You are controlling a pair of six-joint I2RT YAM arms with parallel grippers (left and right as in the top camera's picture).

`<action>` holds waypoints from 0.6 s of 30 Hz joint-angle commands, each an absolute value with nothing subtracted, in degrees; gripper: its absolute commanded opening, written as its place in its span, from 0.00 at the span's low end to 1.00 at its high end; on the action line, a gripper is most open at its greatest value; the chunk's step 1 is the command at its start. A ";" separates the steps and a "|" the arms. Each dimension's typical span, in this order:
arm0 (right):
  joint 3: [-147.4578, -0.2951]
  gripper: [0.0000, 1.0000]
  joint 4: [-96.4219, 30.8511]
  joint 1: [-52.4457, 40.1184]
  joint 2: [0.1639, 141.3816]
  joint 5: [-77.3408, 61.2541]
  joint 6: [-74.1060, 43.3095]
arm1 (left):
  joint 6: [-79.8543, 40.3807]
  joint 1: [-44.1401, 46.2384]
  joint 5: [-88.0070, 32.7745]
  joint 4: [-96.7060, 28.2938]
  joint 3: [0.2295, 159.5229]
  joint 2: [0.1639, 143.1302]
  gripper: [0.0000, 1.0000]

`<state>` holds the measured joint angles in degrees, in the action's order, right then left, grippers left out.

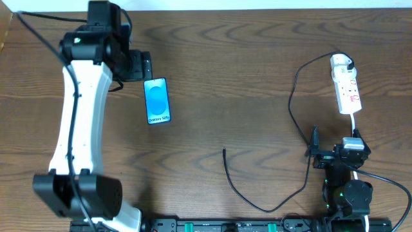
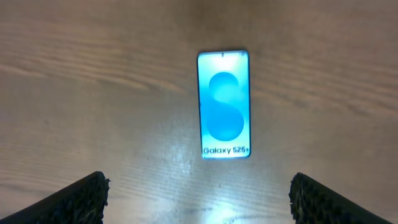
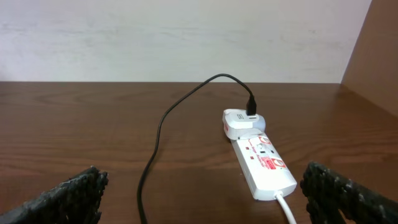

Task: Plug charger to phone and switch on socket
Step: 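Raise the left arm and move the left gripper over the phone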

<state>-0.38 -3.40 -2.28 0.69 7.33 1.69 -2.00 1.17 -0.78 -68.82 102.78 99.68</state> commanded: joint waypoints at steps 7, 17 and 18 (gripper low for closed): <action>-0.32 0.99 -3.57 -3.01 0.32 7.81 0.89 | -3.07 0.97 -1.06 -70.46 103.68 104.12 0.93; -0.32 0.99 -3.60 -3.01 0.32 7.79 0.89 | -3.09 0.99 -1.08 -70.24 103.68 104.12 0.92; -0.32 0.99 -3.60 -3.01 0.32 7.81 0.89 | -3.07 0.99 -1.08 -70.24 103.68 104.12 0.76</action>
<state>-0.38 -3.40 -2.28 0.69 7.35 1.69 -2.79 1.17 -0.99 -70.11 102.78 103.96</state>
